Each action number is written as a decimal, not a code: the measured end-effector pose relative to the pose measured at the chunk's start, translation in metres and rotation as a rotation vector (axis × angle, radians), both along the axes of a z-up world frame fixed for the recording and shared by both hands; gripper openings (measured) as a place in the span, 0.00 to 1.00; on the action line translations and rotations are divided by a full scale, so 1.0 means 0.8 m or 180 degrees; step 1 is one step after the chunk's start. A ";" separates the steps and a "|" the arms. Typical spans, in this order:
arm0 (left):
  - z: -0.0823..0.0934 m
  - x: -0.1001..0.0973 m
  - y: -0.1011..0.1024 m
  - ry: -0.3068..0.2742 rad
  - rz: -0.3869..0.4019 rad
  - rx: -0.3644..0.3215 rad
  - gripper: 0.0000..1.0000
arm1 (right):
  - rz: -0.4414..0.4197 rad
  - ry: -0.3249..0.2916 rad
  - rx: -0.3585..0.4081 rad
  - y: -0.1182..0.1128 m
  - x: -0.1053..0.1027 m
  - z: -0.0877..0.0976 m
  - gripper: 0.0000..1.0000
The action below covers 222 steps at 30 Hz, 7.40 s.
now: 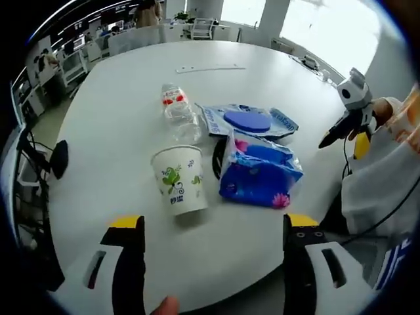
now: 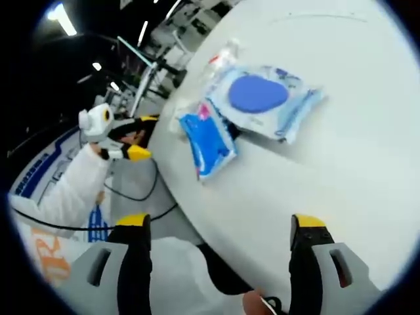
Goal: Arrange the tabletop items into an orderly group along one side of the table until the central work area is clear of visible clutter.
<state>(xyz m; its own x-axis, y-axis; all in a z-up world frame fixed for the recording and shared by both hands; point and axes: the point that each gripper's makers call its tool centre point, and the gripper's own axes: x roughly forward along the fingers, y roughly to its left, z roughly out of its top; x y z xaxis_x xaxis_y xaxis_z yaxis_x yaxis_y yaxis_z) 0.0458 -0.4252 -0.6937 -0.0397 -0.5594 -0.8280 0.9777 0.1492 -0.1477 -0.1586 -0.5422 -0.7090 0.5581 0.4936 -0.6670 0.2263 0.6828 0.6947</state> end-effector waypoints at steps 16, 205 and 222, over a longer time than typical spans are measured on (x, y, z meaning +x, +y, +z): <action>0.004 -0.009 -0.012 0.0135 0.0144 -0.0125 0.86 | -0.0144 0.0021 0.0226 0.002 -0.003 0.003 0.83; -0.084 0.140 -0.283 0.0160 0.1213 -0.0009 0.59 | -0.0079 -0.0581 -0.0550 -0.090 0.041 0.005 0.72; -0.084 0.151 -0.275 -0.0051 0.1323 0.0071 0.42 | -0.0240 -0.0568 -0.0496 -0.100 0.037 0.007 0.71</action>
<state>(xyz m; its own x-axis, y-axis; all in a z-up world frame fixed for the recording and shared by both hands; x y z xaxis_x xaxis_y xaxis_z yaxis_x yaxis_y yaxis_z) 0.1667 -0.6448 -0.7612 0.1986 -0.5071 -0.8387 0.8358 0.5346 -0.1253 -0.1291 -0.6218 -0.7038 0.7052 0.3450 -0.6194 0.1639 0.7706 0.6159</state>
